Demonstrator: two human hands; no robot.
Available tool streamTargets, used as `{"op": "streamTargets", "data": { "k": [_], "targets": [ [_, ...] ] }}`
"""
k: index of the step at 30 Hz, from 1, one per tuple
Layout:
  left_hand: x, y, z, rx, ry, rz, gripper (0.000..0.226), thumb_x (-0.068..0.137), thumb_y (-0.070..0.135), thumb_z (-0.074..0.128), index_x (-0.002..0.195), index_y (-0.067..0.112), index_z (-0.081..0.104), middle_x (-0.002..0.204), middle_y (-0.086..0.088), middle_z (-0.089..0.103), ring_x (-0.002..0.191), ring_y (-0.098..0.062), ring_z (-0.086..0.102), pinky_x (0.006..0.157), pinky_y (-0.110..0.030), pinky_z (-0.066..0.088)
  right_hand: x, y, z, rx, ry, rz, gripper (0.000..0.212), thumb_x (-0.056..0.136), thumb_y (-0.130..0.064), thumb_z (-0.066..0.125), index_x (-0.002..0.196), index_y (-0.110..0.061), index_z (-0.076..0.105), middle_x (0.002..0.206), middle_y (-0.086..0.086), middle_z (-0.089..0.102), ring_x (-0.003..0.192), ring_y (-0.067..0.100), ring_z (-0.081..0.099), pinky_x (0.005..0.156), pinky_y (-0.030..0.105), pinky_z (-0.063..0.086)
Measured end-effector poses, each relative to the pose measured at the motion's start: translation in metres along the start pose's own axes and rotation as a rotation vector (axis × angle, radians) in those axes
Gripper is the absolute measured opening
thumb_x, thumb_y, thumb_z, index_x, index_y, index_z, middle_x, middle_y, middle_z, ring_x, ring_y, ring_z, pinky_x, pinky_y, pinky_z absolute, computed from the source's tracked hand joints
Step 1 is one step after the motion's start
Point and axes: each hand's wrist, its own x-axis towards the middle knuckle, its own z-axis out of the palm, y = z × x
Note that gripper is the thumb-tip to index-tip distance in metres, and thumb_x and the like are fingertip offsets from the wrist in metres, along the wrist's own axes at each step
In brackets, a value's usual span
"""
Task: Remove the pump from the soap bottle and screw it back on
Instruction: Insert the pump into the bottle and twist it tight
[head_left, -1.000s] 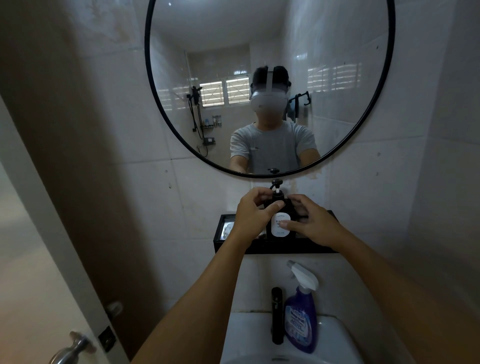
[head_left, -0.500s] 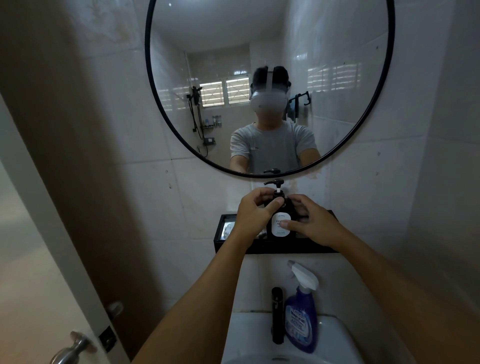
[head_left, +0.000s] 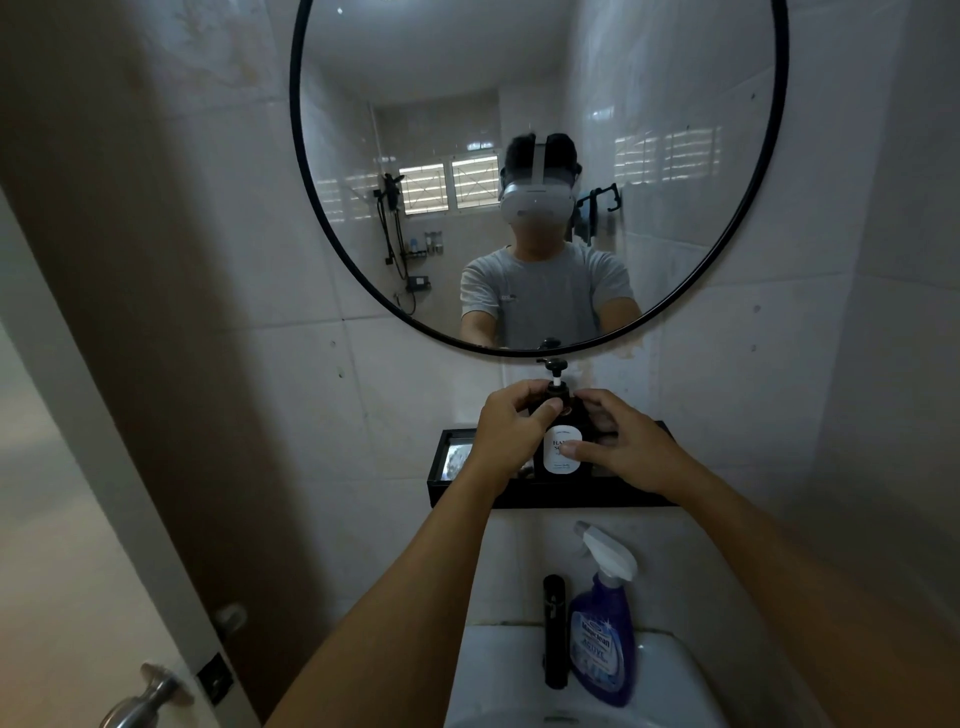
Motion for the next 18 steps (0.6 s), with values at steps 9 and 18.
{"op": "streamTargets", "data": {
  "k": [9, 18],
  "targets": [
    [0.0015, -0.0020, 0.0007, -0.013, 0.031, -0.010, 0.027, 0.085, 0.019, 0.076, 0.110, 0.009, 0.073, 0.106, -0.006, 0.076, 0.104, -0.019, 0.071, 0.096, -0.036, 0.057, -0.0016, -0.0008, -0.0003, 0.018, -0.009, -0.021, 0.066, 0.080, -0.029, 0.077, 0.137, -0.032, 0.045, 0.127, -0.015, 0.055, 0.109, -0.010, 0.054, 0.089, 0.012, 0.045],
    [-0.0002, 0.0010, -0.0003, 0.006, -0.002, 0.009, 0.025, 0.093, 0.011, 0.064, 0.118, 0.012, 0.071, 0.113, -0.006, 0.075, 0.109, -0.017, 0.071, 0.096, -0.028, 0.055, -0.0002, 0.0016, -0.0004, 0.024, -0.013, -0.020, 0.066, 0.080, -0.029, 0.077, 0.136, -0.035, 0.045, 0.125, -0.018, 0.055, 0.116, -0.003, 0.053, 0.097, 0.023, 0.046]
  ]
}}
